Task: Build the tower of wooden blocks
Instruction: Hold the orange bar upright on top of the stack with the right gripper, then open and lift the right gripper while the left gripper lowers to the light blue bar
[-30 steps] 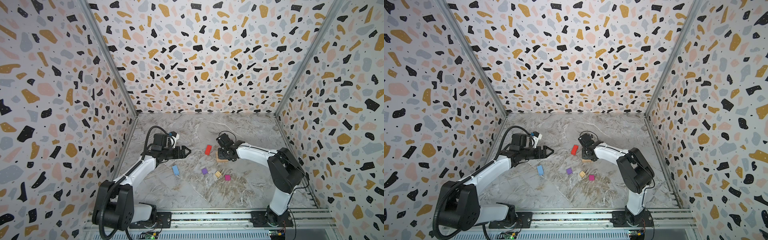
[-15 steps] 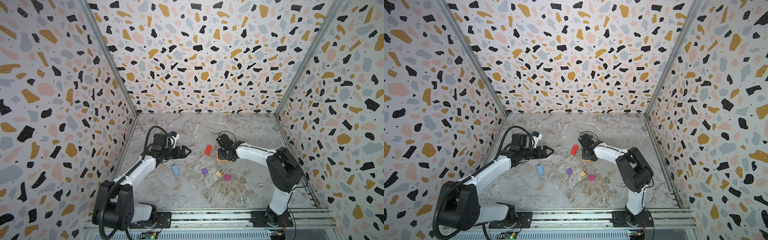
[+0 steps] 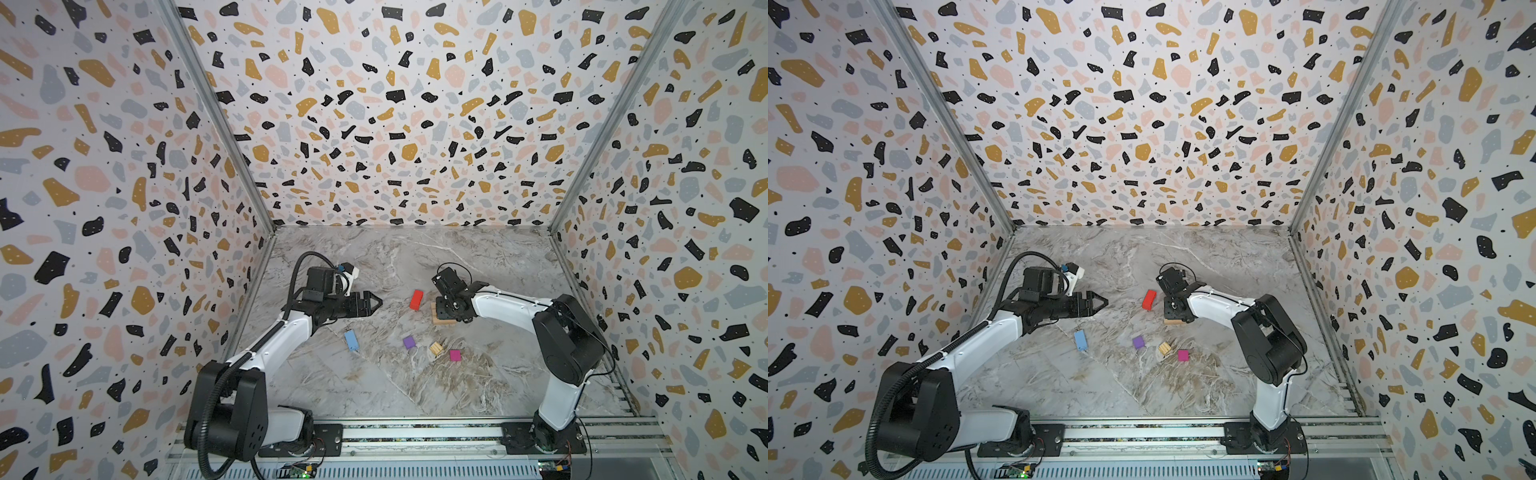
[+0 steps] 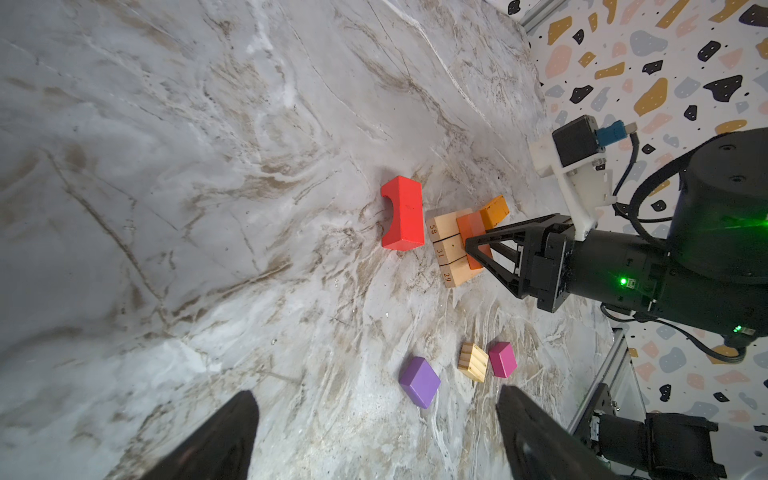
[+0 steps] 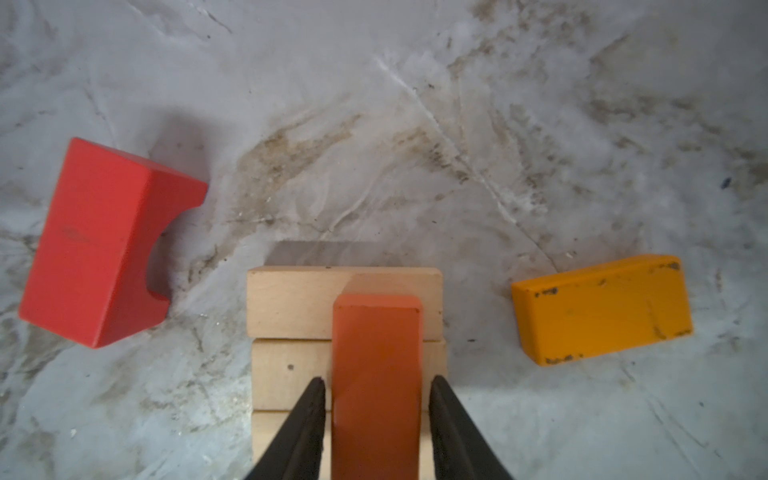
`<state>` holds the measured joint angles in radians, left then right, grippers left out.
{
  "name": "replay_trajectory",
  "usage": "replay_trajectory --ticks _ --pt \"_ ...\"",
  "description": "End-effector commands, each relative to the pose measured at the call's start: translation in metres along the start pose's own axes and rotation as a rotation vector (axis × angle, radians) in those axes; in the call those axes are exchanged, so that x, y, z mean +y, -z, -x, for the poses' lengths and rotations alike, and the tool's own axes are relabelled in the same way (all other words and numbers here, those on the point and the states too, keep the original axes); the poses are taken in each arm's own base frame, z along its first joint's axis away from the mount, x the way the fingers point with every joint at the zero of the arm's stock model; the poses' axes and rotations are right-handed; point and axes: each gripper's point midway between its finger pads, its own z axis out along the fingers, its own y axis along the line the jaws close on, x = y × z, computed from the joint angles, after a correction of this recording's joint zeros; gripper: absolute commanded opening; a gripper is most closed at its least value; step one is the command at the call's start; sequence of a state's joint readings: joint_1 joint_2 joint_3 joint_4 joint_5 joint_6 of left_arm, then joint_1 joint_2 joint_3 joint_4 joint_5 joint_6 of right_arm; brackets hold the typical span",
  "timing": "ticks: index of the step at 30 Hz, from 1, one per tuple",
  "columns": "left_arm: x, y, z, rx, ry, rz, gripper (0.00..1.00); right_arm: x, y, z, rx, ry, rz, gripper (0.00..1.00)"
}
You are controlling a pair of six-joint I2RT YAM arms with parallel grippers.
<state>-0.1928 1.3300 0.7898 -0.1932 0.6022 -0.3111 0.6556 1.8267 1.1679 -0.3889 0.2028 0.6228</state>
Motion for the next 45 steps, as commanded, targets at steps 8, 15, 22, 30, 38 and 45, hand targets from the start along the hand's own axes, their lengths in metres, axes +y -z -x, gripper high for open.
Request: replay_trajectory --ticks 8,15,22,30,38,45 --pt "-0.007 0.001 0.001 -0.015 -0.014 -0.024 0.91 0.000 0.010 0.012 -0.030 -0.007 -0.008 0.45" --pt "-0.004 0.000 0.001 -0.014 -0.010 -0.012 0.91 0.002 0.022 0.019 -0.048 -0.002 0.011 0.48" --pt "0.013 0.000 -0.003 -0.005 0.034 0.078 0.91 0.014 0.069 0.044 -0.138 0.027 0.103 0.60" --pt "0.036 0.026 -0.002 -0.043 0.102 0.322 0.92 0.008 0.118 0.055 -0.254 0.062 0.193 0.77" --pt "0.043 0.039 -0.030 0.024 0.159 0.478 0.90 -0.002 0.135 0.053 -0.314 0.044 0.288 0.83" --pt "0.049 0.047 -0.054 0.067 0.181 0.590 0.88 -0.006 0.124 0.044 -0.283 0.040 0.310 0.82"
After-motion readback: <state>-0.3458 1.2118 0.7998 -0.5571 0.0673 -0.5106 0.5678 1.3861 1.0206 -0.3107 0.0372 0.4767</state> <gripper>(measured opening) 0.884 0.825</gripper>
